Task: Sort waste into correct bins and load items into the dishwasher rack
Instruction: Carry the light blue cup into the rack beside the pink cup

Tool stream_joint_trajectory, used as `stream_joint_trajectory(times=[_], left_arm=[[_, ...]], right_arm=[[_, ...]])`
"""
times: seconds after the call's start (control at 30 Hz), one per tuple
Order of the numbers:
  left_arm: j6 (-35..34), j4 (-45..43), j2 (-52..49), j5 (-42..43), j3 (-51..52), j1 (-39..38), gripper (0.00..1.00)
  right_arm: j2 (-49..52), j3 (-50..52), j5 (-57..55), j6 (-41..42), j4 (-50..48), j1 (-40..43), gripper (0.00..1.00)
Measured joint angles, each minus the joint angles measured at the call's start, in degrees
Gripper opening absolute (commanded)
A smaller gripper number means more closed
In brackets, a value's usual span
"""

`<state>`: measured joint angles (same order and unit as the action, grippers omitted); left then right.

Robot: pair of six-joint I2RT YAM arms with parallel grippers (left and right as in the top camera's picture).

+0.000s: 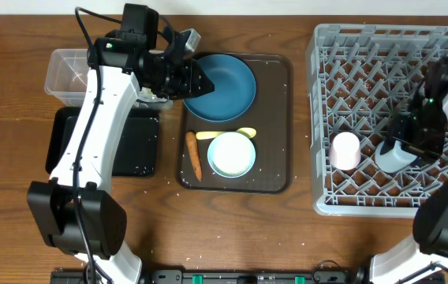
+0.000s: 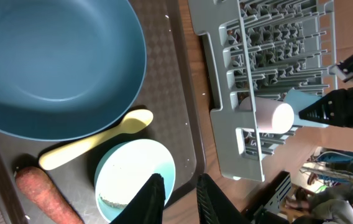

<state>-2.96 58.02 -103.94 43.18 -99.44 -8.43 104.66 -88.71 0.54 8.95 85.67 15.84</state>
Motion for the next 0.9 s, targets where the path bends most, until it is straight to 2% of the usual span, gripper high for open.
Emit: stream_joint_trajectory(times=[0.07, 0.23, 0.63, 0.9], left_arm=[[0.0, 0.0, 0.0, -0.1, 0.0, 0.0, 0.21], [0.0, 0.0, 0.0, -0.1, 0.0, 0.0, 0.21], [0.0, 0.0, 0.0, -0.1, 0.0, 0.0, 0.21], [0.0, 0.1, 0.0, -0.1, 0.0, 0.0, 0.21]], right_arm=[[0.5, 0.0, -0.1, -0.1, 0.1, -0.1, 0.82], [0.7, 0.0, -0.3, 0.0, 0.0, -0.1, 0.95], [0.7, 0.0, -0.3, -0.2, -2.4, -0.1, 0.95], [0.7, 0.0, -0.3, -0.2, -3.0, -0.1, 0.89]])
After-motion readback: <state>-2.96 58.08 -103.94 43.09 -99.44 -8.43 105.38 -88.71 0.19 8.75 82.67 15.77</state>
